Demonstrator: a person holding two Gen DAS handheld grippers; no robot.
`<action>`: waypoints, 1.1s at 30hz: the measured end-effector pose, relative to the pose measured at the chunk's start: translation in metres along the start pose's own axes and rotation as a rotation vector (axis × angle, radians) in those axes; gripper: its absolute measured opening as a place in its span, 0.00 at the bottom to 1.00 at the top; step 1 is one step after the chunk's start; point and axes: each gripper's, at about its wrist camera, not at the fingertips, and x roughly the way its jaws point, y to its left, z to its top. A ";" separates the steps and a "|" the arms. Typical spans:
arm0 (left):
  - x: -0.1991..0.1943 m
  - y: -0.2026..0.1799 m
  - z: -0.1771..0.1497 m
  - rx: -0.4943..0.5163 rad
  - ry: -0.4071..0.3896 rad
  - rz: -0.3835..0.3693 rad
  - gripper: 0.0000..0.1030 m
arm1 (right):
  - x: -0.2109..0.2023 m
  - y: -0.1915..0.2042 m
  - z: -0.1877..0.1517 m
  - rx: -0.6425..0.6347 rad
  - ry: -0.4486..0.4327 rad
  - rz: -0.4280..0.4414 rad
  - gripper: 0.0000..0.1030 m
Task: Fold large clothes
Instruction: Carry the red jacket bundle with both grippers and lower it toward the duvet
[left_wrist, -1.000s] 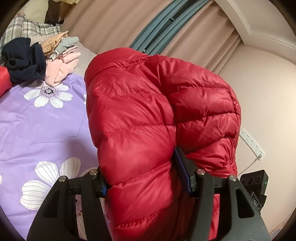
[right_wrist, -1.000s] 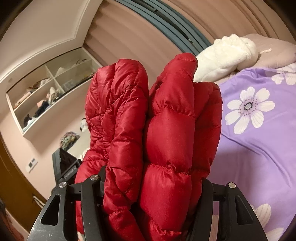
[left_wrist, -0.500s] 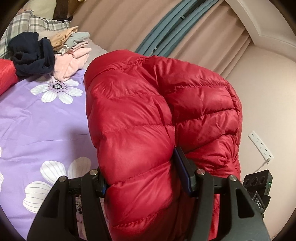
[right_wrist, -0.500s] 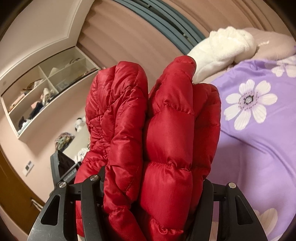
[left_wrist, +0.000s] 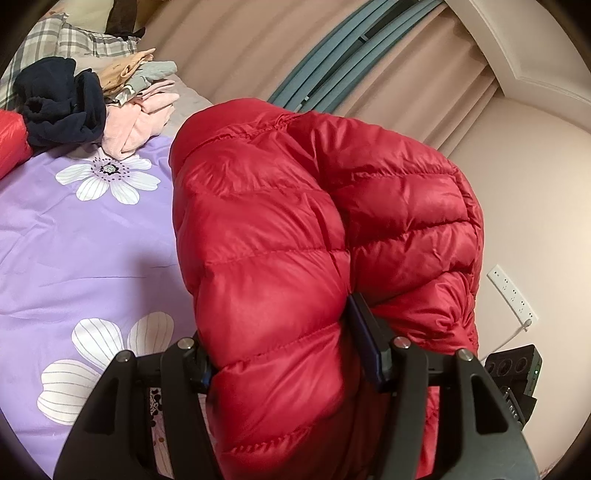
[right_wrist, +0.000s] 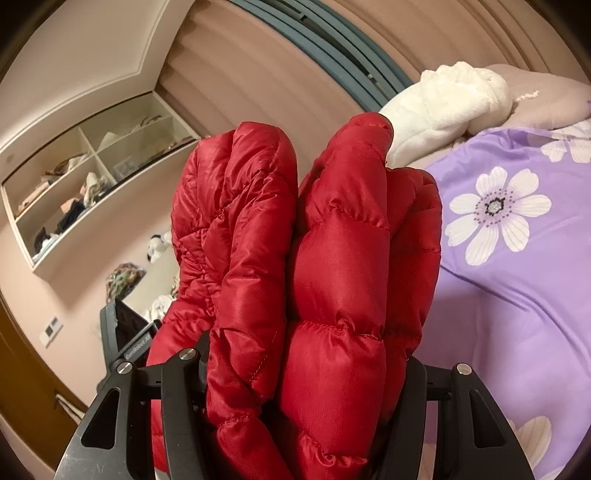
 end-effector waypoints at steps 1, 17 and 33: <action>0.001 -0.001 0.000 0.002 0.002 0.002 0.57 | 0.000 -0.001 -0.001 0.002 0.001 -0.001 0.57; 0.013 0.009 0.000 -0.023 0.039 0.005 0.58 | 0.006 0.003 0.000 0.021 0.019 -0.034 0.57; 0.013 0.008 -0.001 -0.021 0.038 0.004 0.58 | 0.008 0.004 0.000 0.021 0.020 -0.040 0.57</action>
